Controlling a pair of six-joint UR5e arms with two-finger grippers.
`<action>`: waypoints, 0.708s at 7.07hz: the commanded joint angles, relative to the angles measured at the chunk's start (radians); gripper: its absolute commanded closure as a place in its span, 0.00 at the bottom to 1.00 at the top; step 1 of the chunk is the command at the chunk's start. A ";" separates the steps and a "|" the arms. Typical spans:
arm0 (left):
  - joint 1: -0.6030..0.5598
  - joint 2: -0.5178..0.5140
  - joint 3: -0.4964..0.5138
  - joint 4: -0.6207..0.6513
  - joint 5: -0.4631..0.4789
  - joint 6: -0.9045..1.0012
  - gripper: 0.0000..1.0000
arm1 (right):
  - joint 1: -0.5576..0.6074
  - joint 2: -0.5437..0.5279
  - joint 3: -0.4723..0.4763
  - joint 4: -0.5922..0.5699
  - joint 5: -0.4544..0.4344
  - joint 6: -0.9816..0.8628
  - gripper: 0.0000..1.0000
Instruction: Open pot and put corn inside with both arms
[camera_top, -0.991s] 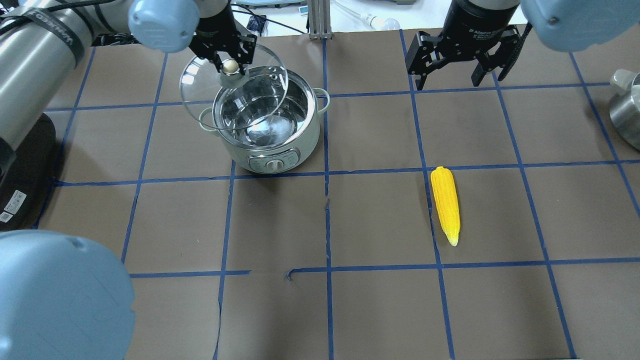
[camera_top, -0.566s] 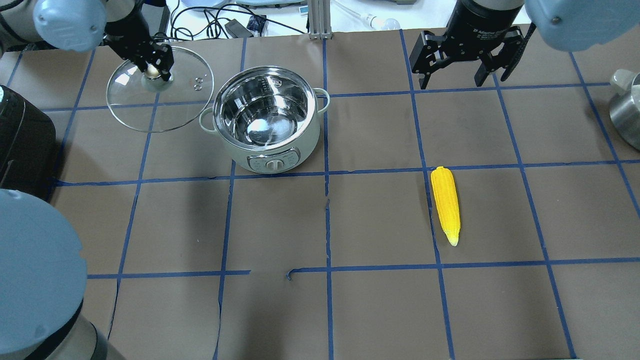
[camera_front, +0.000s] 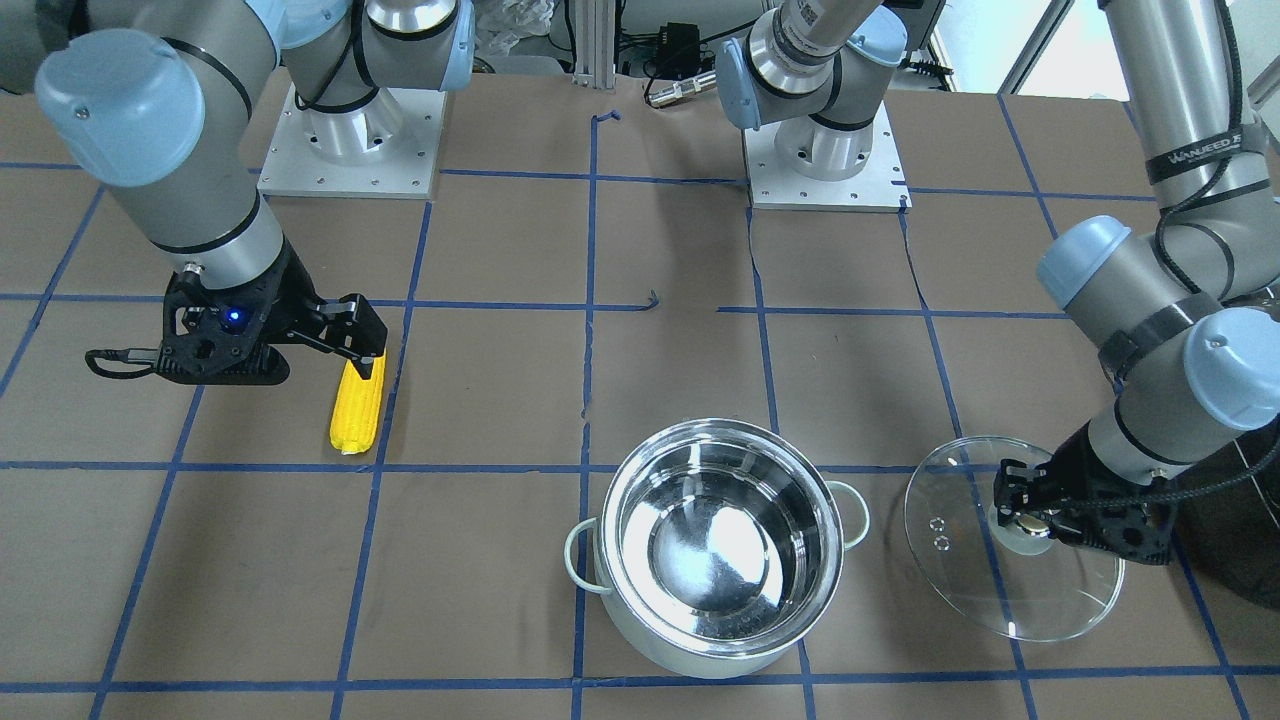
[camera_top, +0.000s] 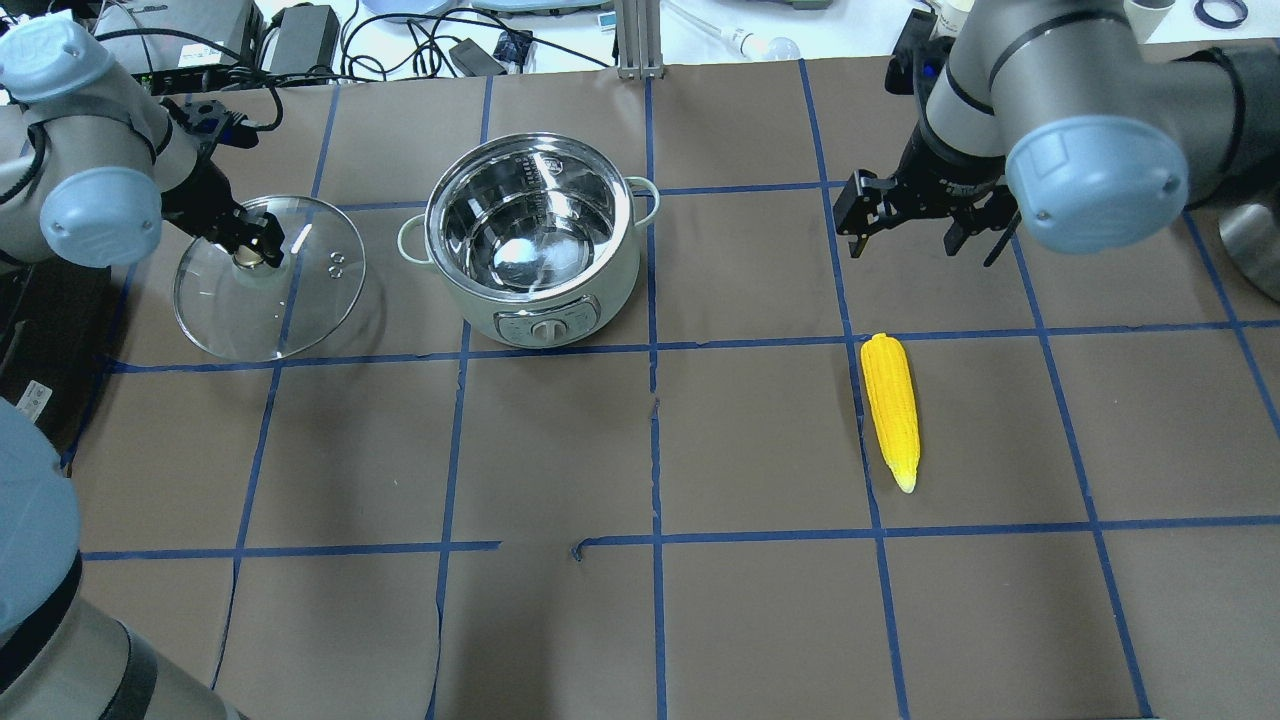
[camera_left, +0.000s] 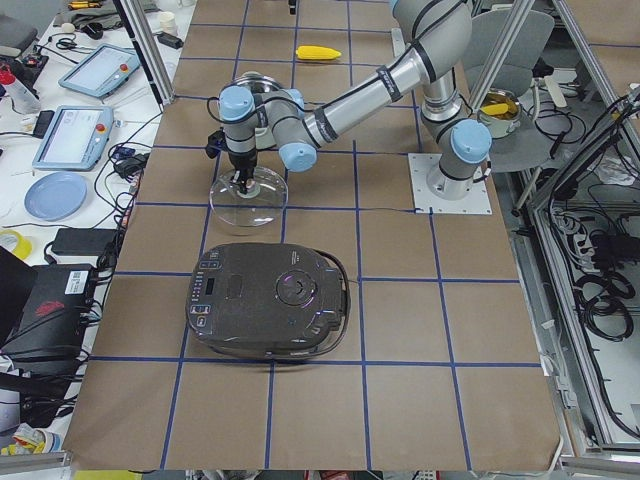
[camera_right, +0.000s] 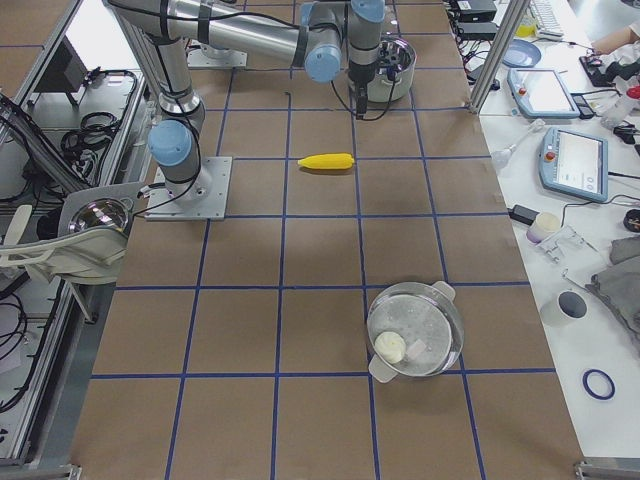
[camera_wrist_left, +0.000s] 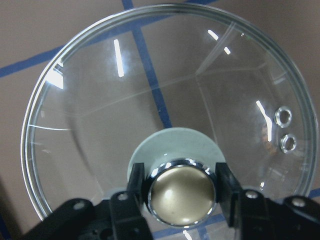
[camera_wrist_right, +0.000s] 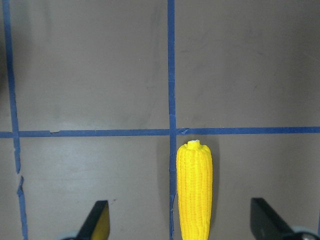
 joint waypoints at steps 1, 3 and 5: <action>0.012 0.004 -0.064 0.052 -0.011 -0.002 1.00 | -0.060 0.000 0.164 -0.148 0.002 -0.043 0.00; 0.015 0.004 -0.098 0.055 -0.013 0.006 0.63 | -0.060 0.027 0.300 -0.322 -0.012 -0.038 0.00; 0.015 0.009 -0.095 0.055 -0.005 0.001 0.00 | -0.058 0.121 0.364 -0.477 -0.010 -0.027 0.00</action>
